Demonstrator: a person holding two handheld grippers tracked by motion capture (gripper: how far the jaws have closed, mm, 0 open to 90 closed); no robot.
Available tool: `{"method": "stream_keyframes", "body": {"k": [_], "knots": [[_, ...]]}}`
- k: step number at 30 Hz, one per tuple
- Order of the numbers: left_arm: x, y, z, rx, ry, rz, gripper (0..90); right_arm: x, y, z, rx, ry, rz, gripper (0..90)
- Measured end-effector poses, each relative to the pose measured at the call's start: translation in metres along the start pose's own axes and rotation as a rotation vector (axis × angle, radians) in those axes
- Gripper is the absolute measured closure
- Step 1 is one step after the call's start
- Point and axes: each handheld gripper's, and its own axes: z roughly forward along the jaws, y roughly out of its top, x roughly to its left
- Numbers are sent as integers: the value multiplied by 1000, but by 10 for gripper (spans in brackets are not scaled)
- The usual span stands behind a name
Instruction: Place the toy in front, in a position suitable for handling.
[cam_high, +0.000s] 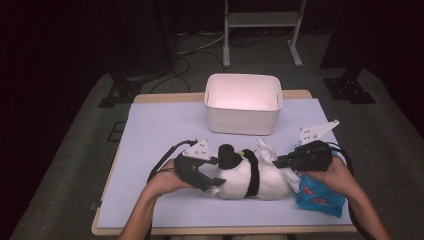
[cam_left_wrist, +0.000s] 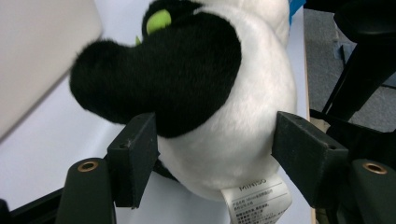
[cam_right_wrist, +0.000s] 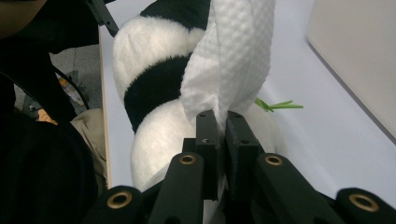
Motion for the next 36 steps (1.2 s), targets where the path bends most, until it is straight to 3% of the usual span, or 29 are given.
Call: {"method": "stream_keyframes", "body": {"k": [8, 13, 15, 23, 33, 36], "knots": [[4, -8, 13, 4, -69, -56, 237, 1, -4, 0, -6, 18, 0, 842], [1, -9, 25, 41, -103, -54, 160, 2, -7, -1, -12, 19, 8, 842], [0, -10, 27, 35, -98, -53, 156, 2, -8, -1, -12, 20, 8, 842], [-1, -5, 21, 16, -48, -9, 313, 6, 0, 1, -12, 10, -18, 842], [-7, 4, 19, 1, -35, 36, 334, 11, 18, 18, 0, 41, -51, 842], [-9, 7, 18, 27, -21, 54, 336, 14, 22, 27, 20, 54, -63, 842]]}}
